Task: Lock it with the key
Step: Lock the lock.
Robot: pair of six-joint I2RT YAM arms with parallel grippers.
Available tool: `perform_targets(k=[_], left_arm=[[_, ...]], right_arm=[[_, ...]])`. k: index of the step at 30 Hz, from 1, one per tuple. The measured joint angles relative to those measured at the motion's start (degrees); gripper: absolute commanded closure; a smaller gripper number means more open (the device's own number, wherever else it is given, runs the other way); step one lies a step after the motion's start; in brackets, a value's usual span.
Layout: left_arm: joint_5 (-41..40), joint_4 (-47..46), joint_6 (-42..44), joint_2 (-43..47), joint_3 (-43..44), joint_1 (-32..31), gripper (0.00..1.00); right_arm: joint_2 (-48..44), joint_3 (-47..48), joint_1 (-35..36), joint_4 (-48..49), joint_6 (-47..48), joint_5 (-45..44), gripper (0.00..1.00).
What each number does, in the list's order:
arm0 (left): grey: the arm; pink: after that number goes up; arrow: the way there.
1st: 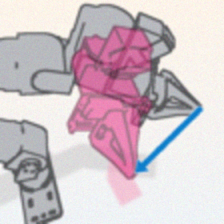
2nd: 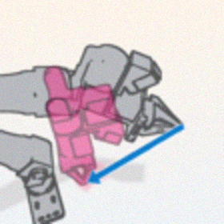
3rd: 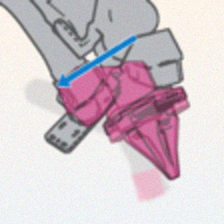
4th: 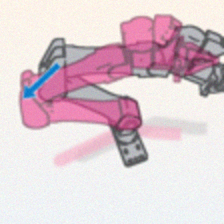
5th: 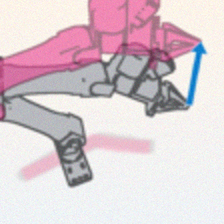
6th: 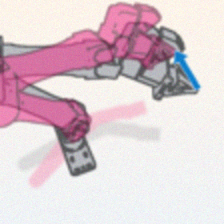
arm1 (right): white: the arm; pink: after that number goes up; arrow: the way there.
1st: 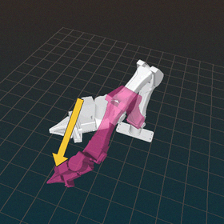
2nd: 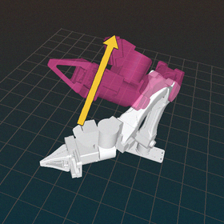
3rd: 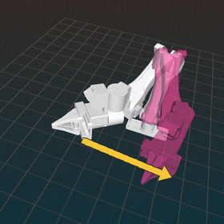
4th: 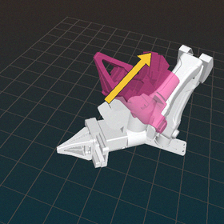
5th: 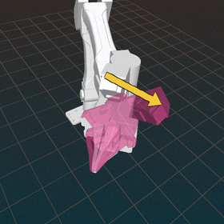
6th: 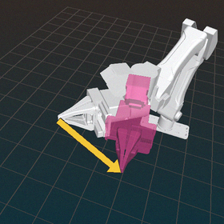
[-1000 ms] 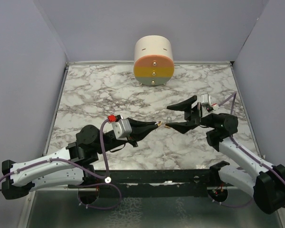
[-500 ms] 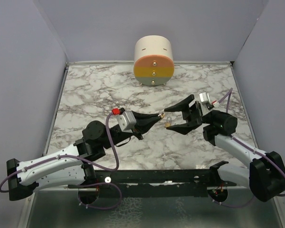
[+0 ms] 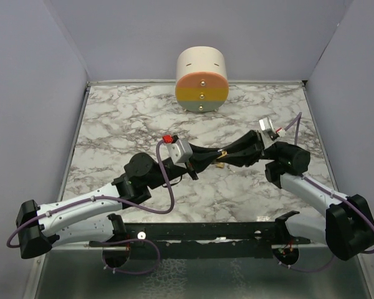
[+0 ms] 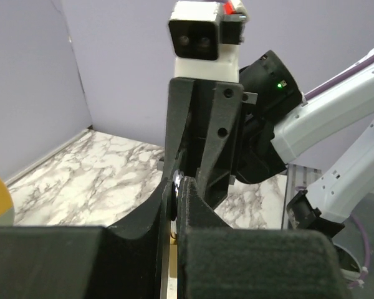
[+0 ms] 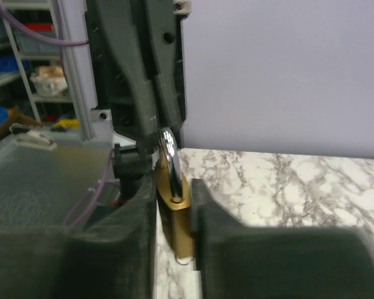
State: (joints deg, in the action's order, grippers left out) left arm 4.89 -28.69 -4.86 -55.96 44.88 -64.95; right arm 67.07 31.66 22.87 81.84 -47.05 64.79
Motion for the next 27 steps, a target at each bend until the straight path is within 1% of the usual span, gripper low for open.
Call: perform_targets(k=[5,9,10,12,13,14,19,22,27], left_arm=[[-0.7,-0.4,0.8,0.0,0.0,0.7,1.0],[-1.5,-0.3,2.3,0.0,0.0,0.7,0.99],[-1.6,0.0,2.8,0.0,0.3,0.6,0.93],[-1.6,1.2,3.7,-0.1,1.2,0.4,0.77],[-1.6,1.9,4.1,-0.2,1.7,0.3,0.72],[-1.8,2.8,4.6,-0.4,2.4,0.2,0.69],[-3.1,4.4,5.7,-0.5,5.3,0.5,0.61],[-3.5,5.6,6.3,-0.5,6.7,0.5,0.57],[-3.4,11.0,7.5,-0.7,9.5,0.5,0.54]], right_arm=[[-0.1,0.1,0.1,0.2,-0.6,1.2,0.98],[-1.9,0.1,0.1,-3.2,2.5,1.2,0.98],[-2.7,0.1,0.1,-4.7,3.6,1.2,0.98],[-4.8,0.1,0.0,-9.0,6.5,0.8,0.98],[-5.8,0.2,0.0,-11.0,8.0,0.6,0.98],[-6.8,0.3,0.0,-13.3,9.7,0.4,0.98],[-9.3,1.1,0.1,-22.0,17.0,0.4,0.98],[-9.1,1.1,0.3,-24.7,18.7,0.4,0.98],[-8.9,1.2,0.5,-27.8,20.8,0.4,0.98]])
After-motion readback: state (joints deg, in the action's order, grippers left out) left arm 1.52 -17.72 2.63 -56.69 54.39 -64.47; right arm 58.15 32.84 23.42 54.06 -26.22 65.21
